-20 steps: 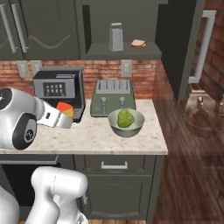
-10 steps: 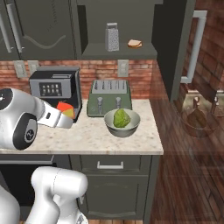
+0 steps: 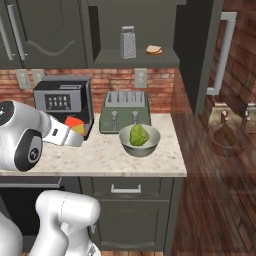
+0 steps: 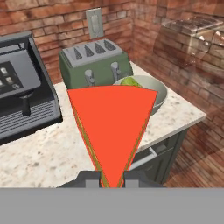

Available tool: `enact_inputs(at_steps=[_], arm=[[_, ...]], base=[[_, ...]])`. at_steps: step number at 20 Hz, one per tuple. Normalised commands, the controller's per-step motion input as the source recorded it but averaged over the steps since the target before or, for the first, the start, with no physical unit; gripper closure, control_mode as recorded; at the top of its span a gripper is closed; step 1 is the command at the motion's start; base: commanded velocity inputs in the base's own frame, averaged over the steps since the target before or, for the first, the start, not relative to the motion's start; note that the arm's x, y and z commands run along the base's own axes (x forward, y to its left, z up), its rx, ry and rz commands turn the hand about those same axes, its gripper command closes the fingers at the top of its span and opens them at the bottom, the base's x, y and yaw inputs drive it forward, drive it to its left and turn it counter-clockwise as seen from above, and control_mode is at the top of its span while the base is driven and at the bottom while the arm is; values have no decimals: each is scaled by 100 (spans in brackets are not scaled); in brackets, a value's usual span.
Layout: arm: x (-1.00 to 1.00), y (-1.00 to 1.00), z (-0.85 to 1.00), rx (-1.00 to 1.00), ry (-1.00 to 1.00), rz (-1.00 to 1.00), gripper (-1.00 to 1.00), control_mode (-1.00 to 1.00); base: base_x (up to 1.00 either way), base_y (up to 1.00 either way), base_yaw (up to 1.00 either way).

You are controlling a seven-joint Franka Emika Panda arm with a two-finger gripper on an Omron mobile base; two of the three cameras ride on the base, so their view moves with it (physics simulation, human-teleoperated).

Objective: Pick the cheese from the fridge and the cheese grater from the cabinet and place them next to the salad bowl.

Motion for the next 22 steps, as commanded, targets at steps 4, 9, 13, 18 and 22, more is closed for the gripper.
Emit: enact_inputs(at_steps=[4, 9, 13, 18, 22], arm=[[0, 2, -5, 0, 0, 0, 100, -100], [5, 23, -7, 0, 0, 0, 100, -100], [10, 21, -8, 0, 0, -2, 100, -100], [16, 8, -7, 2, 0, -4, 100, -100], [40, 0, -41, 2, 4, -8, 100, -100]], base=[[0, 0, 0], [0, 0, 0], [0, 0, 0], [0, 0, 0], [0, 0, 0]])
